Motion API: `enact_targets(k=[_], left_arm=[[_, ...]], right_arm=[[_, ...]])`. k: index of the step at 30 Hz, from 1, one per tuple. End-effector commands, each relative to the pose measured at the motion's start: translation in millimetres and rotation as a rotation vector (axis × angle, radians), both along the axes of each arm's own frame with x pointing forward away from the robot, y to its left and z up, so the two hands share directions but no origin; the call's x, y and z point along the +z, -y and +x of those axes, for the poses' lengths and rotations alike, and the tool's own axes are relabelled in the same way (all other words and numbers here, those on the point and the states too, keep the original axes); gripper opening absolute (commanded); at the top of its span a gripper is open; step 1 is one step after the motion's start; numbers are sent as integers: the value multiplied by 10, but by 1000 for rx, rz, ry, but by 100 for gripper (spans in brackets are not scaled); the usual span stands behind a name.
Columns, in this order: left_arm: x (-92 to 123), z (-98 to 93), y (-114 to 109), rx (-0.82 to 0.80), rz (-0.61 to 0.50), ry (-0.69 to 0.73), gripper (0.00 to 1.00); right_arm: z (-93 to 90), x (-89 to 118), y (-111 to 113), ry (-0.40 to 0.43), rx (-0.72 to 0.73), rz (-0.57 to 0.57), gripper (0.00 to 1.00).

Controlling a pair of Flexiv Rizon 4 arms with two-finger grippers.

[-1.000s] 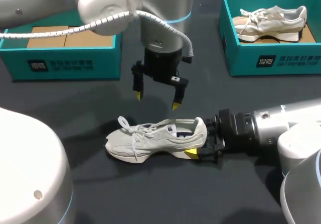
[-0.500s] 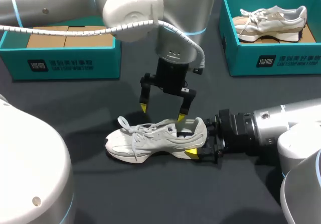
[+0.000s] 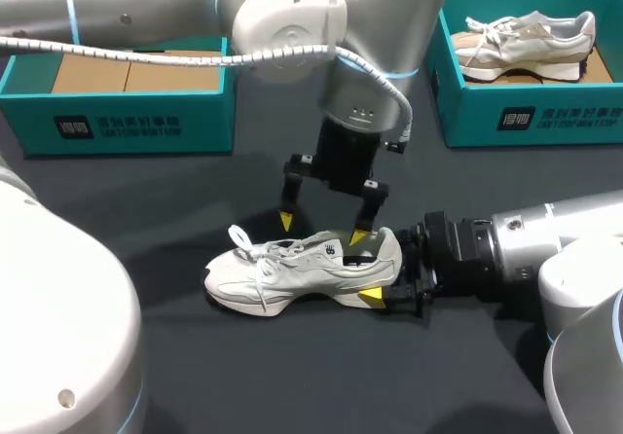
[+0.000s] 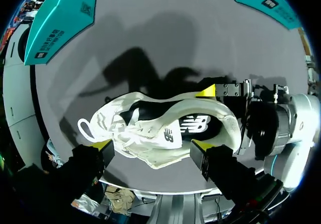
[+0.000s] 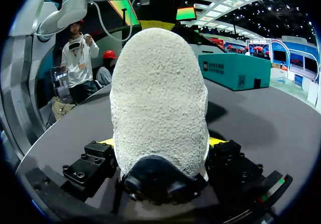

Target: Take the shoe out of the shoebox, open the shoe tongue, remove and reinsert the insole, then place the shoe into the shoebox

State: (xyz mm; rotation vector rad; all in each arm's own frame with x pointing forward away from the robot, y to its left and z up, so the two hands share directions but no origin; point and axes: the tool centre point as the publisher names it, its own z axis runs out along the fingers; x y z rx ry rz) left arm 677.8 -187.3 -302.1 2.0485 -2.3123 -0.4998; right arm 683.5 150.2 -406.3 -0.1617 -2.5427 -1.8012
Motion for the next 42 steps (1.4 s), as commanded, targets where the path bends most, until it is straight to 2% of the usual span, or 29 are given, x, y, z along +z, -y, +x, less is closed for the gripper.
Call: enact_targets(k=[1, 8, 22, 31, 38, 42], left_arm=[[-111, 11, 143, 17, 46, -11, 100], [-177, -43, 136, 34, 80, 14, 100], [-396, -105, -35, 40, 176, 45, 100], [-383, -118, -154, 53, 232, 43, 100], [-289, -120, -260, 65, 228, 31, 80], [-221, -126, -310, 68, 213, 28, 62]], right_arm=[[5, -7, -23, 0, -1, -3, 0], [5, -7, -23, 0, -1, -3, 0], [5, -7, -23, 0, -1, -3, 0], [5, -7, -23, 0, -1, -3, 0], [5, -7, -23, 0, -1, -3, 0], [5, -7, -23, 0, -1, -3, 0]])
